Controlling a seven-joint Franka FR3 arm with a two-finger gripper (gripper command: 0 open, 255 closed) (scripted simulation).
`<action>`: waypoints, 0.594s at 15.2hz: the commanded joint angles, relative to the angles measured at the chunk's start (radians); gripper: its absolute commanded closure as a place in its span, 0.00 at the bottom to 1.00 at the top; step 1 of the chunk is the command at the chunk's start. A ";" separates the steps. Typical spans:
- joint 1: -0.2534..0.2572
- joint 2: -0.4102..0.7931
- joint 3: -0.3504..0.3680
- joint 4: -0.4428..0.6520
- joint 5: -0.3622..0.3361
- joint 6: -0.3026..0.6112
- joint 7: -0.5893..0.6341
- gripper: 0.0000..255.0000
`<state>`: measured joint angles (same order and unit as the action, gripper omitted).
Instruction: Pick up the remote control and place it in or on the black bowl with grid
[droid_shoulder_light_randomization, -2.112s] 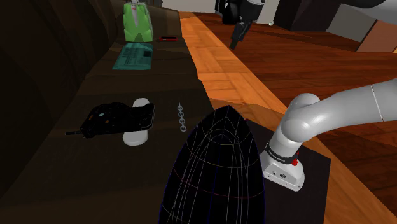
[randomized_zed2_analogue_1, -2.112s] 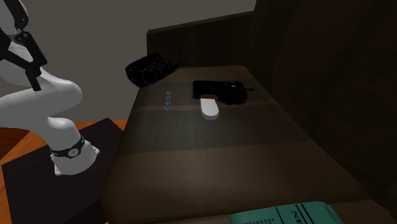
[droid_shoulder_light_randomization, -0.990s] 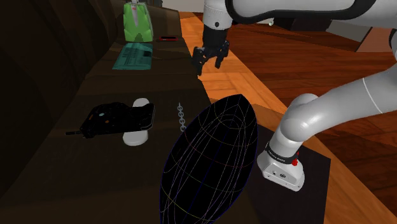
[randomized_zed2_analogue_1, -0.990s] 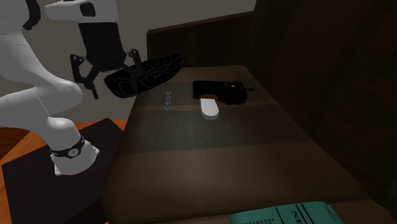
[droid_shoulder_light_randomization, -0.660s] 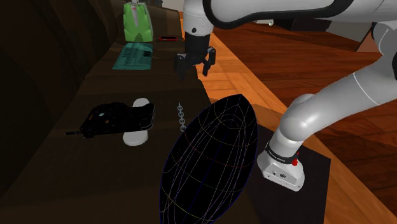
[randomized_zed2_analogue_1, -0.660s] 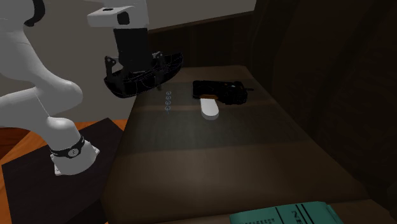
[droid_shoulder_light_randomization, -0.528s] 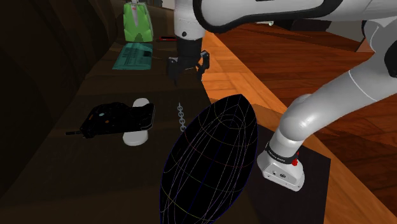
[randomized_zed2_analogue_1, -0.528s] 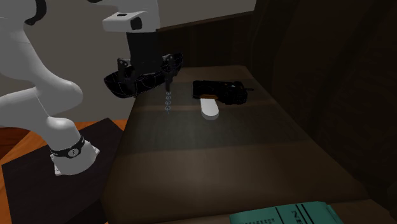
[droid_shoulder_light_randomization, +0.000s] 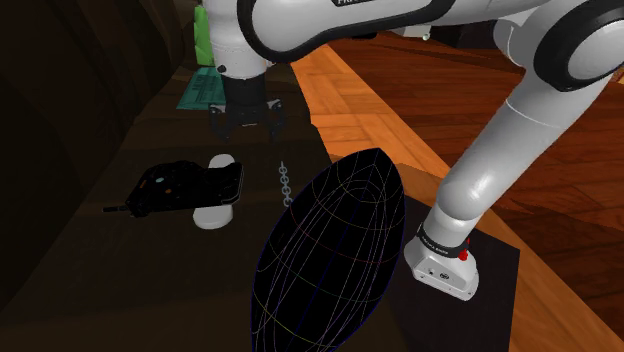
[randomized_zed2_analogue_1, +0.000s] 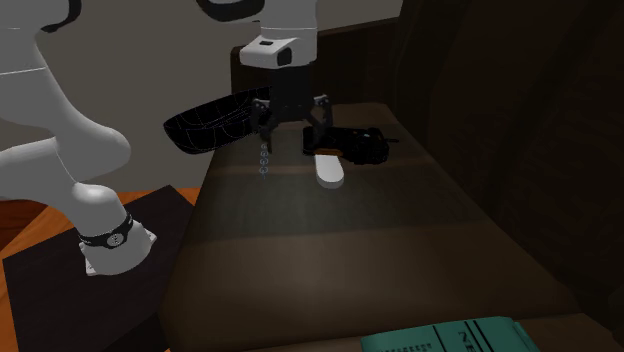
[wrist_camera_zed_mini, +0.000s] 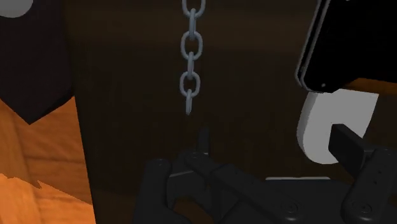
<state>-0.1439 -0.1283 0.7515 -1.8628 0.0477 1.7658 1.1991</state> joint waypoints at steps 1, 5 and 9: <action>0.004 0.114 0.045 0.080 -0.060 0.000 0.122 0.00; 0.075 0.335 0.070 0.251 -0.191 -0.026 0.325 0.00; 0.075 0.334 0.063 0.197 -0.190 0.028 0.326 0.00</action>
<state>-0.0701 0.1987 0.8151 -1.6420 -0.1421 1.7844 1.5205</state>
